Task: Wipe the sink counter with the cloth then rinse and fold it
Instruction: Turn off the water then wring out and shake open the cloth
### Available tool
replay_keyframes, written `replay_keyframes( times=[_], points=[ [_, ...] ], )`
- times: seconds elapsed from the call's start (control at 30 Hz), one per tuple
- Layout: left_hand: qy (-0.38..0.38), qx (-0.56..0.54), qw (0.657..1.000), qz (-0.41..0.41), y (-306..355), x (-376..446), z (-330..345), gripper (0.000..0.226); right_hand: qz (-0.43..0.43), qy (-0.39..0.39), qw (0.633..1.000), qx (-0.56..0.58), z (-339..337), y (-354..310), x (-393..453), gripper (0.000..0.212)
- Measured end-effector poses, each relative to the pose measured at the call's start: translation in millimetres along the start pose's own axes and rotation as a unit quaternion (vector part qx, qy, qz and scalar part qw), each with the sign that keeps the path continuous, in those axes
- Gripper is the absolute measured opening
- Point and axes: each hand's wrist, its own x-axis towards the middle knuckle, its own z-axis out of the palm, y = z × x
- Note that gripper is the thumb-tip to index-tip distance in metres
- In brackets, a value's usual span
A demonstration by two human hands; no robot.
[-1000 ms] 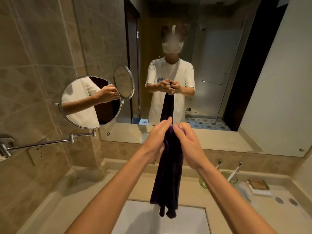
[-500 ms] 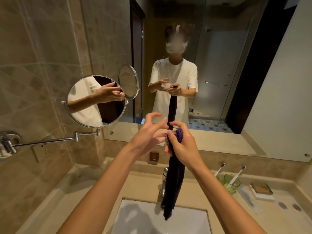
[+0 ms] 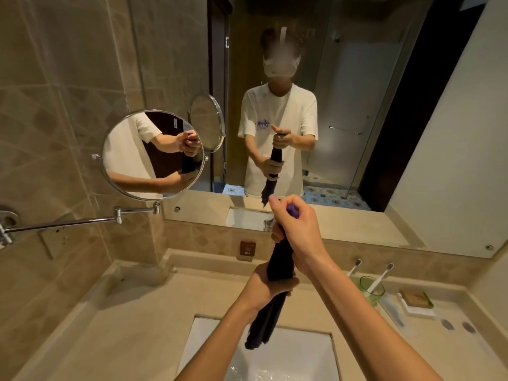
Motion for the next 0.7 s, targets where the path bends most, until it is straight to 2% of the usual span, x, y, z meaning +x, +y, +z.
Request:
replay_keyframes(
  times=[0.1, 0.2, 0.4, 0.53, 0.7],
  points=[
    [0.008, 0.031, 0.999, -0.022, -16, 5, -1, 0.013, 0.014, 0.029, 0.999, -0.003, 2, 0, 3, 0.036],
    [0.017, 0.068, 0.995, -0.066, -37, 5, -3, 0.02, 0.033, 0.049, 0.998, 0.011, 2, 0, 6, 0.035],
    [0.034, 0.079, 0.986, -0.145, -94, 5, -13, 0.02, 0.015, 0.064, 0.998, 0.022, -3, -25, 19, 0.035],
    [0.037, 0.084, 0.986, -0.139, -113, 5, -12, 0.017, 0.0, 0.073, 0.997, 0.0, -14, -37, 29, 0.03],
    [0.04, 0.11, 0.986, -0.115, -117, 1, -19, 0.029, -0.003, 0.094, 0.996, 0.006, -32, -42, 33, 0.029]
  ],
)
